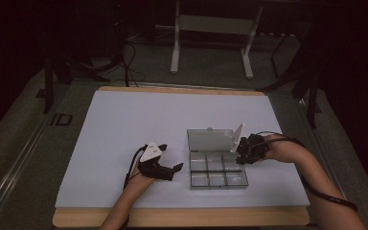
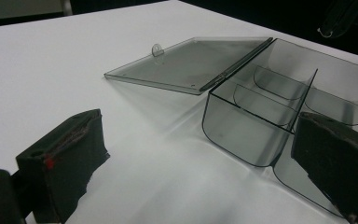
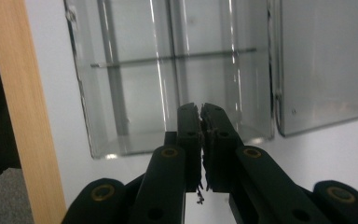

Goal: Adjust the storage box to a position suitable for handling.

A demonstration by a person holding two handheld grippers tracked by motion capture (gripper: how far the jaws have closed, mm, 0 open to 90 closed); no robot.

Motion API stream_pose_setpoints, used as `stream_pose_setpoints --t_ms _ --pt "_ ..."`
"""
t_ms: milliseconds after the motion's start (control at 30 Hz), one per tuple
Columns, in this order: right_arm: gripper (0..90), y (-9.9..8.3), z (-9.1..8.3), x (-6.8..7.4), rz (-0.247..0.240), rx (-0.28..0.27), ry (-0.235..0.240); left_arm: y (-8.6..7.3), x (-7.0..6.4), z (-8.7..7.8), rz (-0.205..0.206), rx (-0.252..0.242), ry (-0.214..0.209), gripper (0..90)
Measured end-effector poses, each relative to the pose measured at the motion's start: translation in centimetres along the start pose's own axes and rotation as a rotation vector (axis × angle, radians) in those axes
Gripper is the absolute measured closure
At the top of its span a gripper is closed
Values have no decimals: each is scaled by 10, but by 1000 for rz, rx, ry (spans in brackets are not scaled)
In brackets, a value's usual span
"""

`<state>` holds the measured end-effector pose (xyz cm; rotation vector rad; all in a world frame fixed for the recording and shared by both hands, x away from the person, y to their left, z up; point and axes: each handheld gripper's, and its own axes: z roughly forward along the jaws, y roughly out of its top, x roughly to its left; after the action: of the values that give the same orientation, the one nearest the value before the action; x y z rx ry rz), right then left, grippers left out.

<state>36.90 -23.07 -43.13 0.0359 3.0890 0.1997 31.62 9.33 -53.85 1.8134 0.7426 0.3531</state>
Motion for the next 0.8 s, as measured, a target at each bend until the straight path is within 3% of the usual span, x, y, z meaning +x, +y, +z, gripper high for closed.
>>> stream_pose_setpoints --t_ms 800 --pt "862 53 12 2 -68 -25 22 0 -1 -1 4 -7 2 36"
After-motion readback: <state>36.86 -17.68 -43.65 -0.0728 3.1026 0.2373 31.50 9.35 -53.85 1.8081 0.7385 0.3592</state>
